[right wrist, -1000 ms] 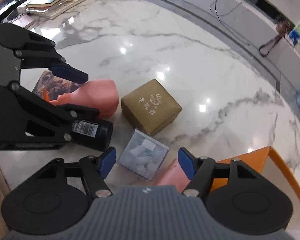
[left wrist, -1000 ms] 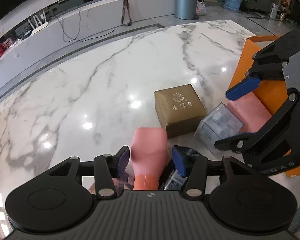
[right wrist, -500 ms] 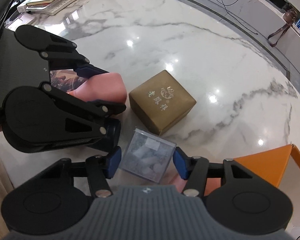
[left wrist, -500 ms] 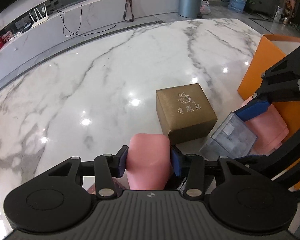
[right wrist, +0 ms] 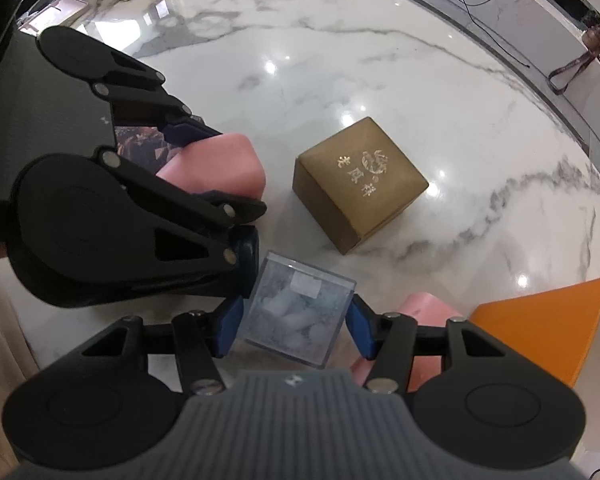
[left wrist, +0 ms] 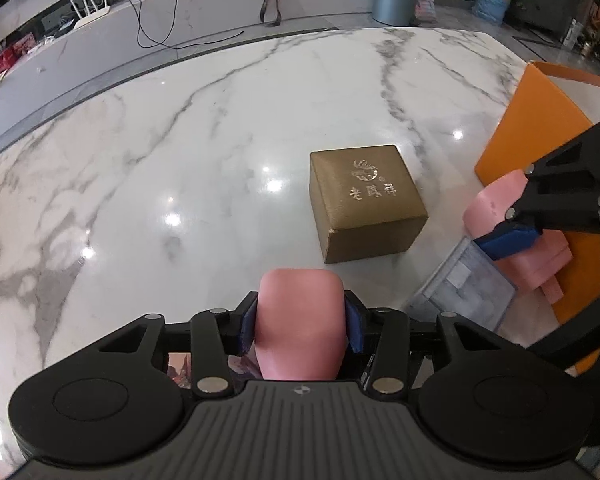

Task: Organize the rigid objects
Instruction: 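Grasp the pink lotion bottle with the left gripper while the right grasps the clear cube box, then carry the pink bottle with the left gripper while the right carries the clear cube over the box, then open the right gripper to drop the clear cube while the left releases the pink bottle into the box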

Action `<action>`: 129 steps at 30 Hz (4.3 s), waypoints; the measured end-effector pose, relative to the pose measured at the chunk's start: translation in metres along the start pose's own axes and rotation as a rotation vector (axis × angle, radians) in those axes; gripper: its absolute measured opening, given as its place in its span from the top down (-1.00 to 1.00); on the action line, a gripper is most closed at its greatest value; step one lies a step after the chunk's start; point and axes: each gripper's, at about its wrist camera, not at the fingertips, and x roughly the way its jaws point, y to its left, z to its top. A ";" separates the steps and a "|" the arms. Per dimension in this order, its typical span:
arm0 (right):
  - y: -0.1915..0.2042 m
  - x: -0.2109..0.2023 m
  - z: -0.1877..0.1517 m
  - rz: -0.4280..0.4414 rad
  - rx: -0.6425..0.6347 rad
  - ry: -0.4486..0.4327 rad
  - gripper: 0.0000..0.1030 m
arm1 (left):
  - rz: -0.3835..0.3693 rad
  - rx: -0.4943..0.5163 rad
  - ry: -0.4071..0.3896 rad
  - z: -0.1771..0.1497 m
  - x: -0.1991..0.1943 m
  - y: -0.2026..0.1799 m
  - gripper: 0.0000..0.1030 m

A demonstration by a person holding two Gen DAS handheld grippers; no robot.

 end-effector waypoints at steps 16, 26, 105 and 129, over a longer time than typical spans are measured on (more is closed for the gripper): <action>-0.001 -0.017 -0.006 -0.006 0.024 -0.046 0.08 | 0.028 -0.035 -0.055 -0.008 -0.022 -0.005 0.09; 0.001 -0.063 -0.018 -0.014 0.040 -0.151 0.11 | 0.040 -0.058 -0.126 -0.004 -0.069 -0.016 0.09; -0.189 -0.079 -0.217 -0.338 0.129 -0.124 -0.20 | -0.244 0.013 0.073 0.121 0.042 -0.286 0.09; -0.181 -0.101 -0.215 -0.445 0.157 -0.214 -0.48 | -0.227 0.022 -0.029 0.122 0.003 -0.272 -0.08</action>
